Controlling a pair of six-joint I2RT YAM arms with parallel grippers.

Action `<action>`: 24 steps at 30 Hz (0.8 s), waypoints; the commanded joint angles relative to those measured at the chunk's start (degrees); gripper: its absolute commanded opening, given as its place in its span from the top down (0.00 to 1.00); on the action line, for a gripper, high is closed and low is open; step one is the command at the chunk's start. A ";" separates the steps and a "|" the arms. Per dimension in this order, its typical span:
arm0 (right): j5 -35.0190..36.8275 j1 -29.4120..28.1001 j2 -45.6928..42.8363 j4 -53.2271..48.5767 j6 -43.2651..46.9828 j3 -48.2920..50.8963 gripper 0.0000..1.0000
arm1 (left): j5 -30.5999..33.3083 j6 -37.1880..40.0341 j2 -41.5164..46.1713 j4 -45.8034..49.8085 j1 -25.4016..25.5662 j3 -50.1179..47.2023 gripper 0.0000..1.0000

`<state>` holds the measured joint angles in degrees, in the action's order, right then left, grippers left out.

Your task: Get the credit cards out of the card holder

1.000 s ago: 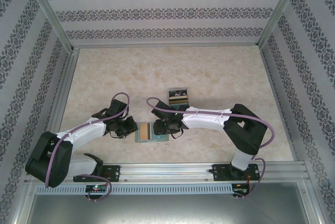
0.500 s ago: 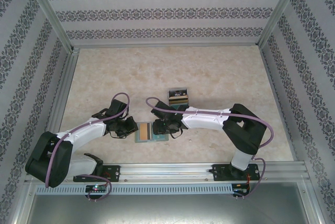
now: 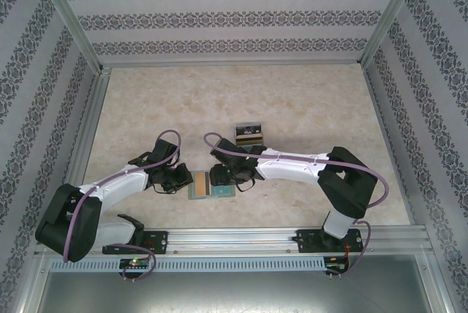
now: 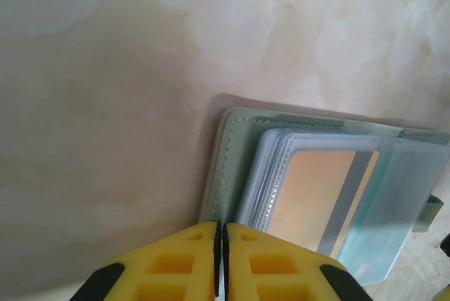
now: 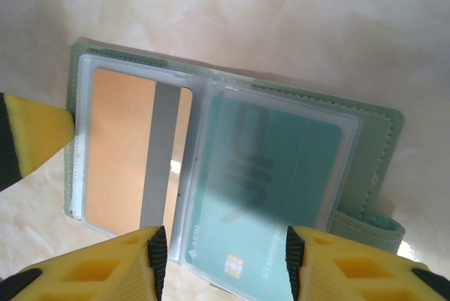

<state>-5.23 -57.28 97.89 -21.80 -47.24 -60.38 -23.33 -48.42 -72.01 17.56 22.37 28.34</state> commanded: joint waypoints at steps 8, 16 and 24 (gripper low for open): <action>0.87 0.25 2.15 -2.72 -2.25 1.58 0.49 | -0.13 -0.56 -0.34 -0.34 -0.43 -0.74 0.87; 0.93 0.33 4.02 -3.23 -2.15 0.97 0.48 | -0.14 -0.60 -0.11 -0.16 -0.43 -0.72 0.87; -1.44 -0.02 3.02 -0.28 -0.20 -0.14 0.49 | -0.31 -0.53 -0.26 -0.42 -0.40 -0.75 0.87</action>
<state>-5.48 -57.23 100.79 -23.09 -48.07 -59.59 -23.33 -48.42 -72.01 17.56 22.37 28.34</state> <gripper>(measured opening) 0.513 0.126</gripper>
